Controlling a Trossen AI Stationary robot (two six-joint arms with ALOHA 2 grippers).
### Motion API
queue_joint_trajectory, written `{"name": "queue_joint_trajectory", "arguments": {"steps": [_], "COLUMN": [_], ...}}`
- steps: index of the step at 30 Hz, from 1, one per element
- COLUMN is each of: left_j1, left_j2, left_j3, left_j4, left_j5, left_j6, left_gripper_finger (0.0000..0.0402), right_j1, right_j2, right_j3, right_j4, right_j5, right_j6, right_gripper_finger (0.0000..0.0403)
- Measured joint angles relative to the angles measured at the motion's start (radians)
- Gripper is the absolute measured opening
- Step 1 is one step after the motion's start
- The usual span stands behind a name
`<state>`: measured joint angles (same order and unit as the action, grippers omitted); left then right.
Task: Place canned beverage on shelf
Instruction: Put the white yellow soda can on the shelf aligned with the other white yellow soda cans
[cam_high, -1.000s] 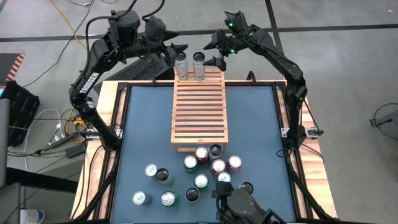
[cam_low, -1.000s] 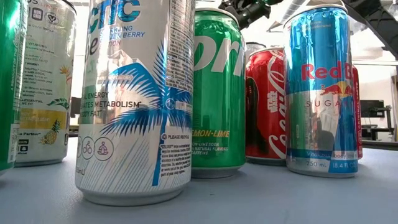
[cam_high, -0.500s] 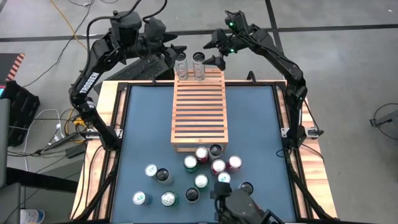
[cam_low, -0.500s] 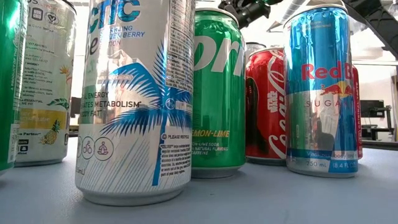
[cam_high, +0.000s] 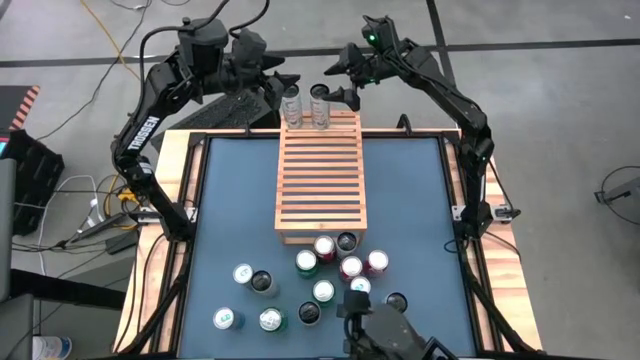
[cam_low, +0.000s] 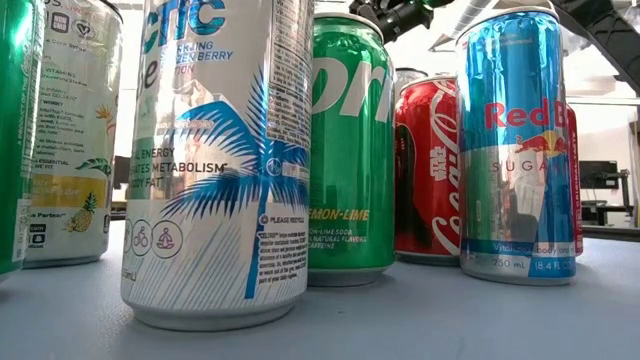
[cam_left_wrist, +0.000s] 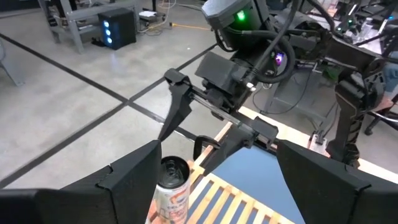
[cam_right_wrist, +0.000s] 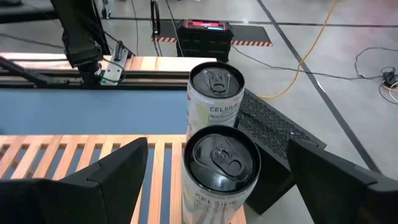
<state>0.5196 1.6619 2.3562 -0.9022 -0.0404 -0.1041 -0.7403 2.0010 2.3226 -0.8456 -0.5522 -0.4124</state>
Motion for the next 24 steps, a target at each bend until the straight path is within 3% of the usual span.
{"name": "queue_joint_trajectory", "arguments": {"steps": [7, 13, 24], "left_j1": [-0.036, -0.066, -0.114], "left_j2": [0.000, -0.035, -0.172], "left_j3": [0.000, -0.001, 0.000], "left_j4": [0.002, 0.040, 0.023], "left_j5": [0.000, 0.001, 0.020], "left_j6": [-0.002, 0.009, 0.102], "left_gripper_finger": [0.0305, 0.0305, 0.0305], "right_j1": [0.005, 0.005, 0.004], "right_j2": [0.000, -0.022, -0.232], "right_j3": [0.000, -0.001, -0.001], "right_j4": [0.026, 0.122, 0.281], "right_j5": [-0.022, -0.177, -0.220], "right_j6": [0.023, 0.123, 0.175], "right_gripper_finger": [0.0368, 0.0368, 0.0368]}}
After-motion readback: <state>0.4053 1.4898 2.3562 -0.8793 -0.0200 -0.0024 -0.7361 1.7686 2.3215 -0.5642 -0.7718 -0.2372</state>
